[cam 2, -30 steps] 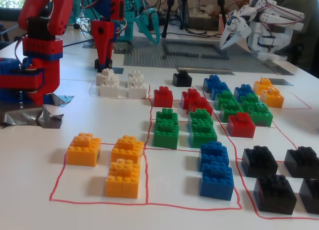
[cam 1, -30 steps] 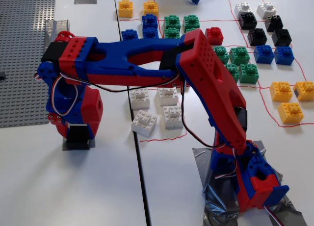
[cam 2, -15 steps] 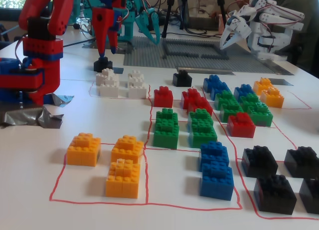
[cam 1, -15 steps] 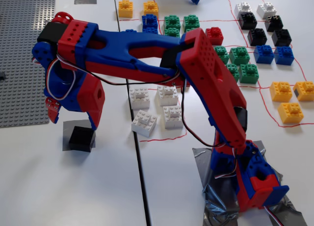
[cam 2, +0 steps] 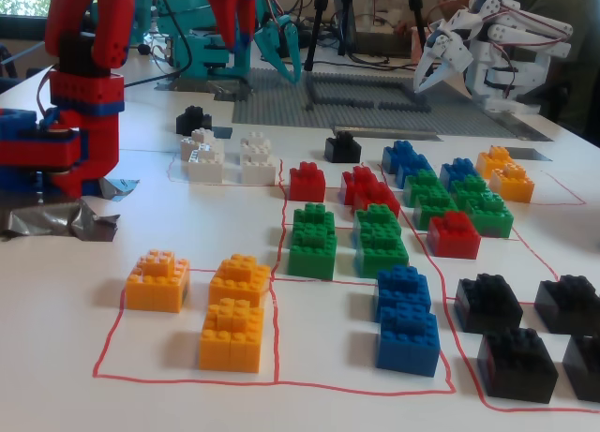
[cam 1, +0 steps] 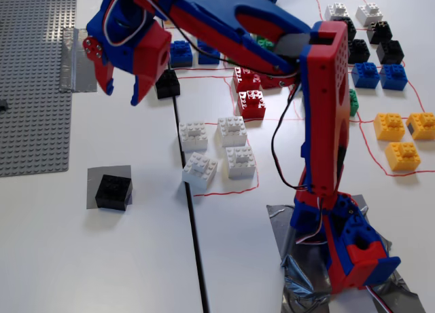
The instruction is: Grab the block and put it in the grey marker
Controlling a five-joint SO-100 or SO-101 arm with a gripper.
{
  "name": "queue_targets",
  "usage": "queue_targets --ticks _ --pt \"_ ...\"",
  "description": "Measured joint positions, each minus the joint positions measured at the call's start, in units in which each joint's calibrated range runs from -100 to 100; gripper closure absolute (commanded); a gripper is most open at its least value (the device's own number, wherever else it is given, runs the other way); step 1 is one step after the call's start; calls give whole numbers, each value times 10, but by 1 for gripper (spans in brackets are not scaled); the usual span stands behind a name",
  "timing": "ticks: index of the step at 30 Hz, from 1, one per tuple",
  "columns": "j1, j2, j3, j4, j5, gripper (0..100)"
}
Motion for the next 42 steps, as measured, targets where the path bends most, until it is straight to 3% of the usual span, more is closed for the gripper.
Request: queue_targets --ticks 8,31,42 --pt "78 -67 38 2 0 99" --pt "429 -348 400 -146 21 100" --pt "485 -365 473 -217 21 100"
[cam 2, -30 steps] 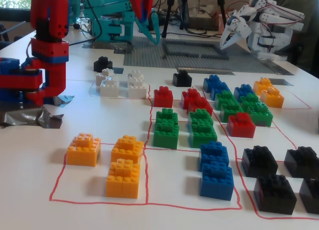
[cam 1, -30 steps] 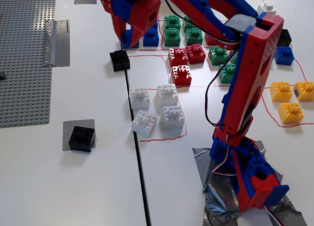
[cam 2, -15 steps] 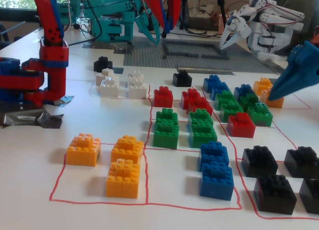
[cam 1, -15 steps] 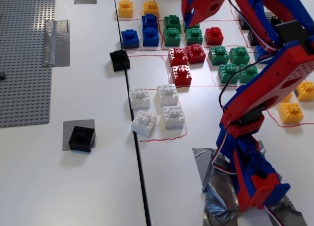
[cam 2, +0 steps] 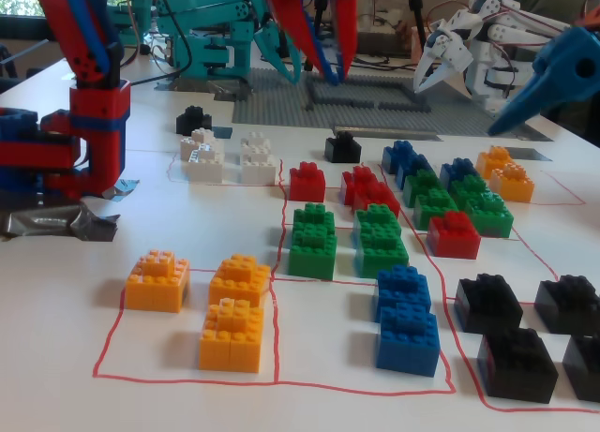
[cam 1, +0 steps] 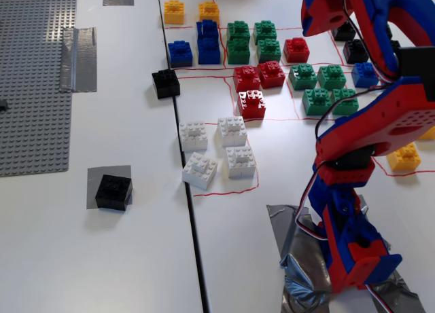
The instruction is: Grab the block and put it in the grey marker
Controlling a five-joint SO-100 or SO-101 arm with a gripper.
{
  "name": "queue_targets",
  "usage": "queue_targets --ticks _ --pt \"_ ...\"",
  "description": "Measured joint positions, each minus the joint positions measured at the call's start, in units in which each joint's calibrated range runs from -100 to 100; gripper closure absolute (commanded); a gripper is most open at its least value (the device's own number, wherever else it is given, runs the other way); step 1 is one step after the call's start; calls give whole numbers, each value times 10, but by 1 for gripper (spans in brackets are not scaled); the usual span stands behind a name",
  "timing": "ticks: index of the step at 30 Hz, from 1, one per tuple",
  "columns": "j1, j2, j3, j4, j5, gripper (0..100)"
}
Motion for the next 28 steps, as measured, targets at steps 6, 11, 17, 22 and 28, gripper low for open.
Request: queue_targets --ticks 6,11,17,22,28 --pt "40 0 48 -26 0 100" --pt "70 58 54 -35 -2 100" --pt "67 156 6 -37 -15 100" --pt "46 180 -41 -37 -20 100" --pt "37 180 -42 -37 -22 100"
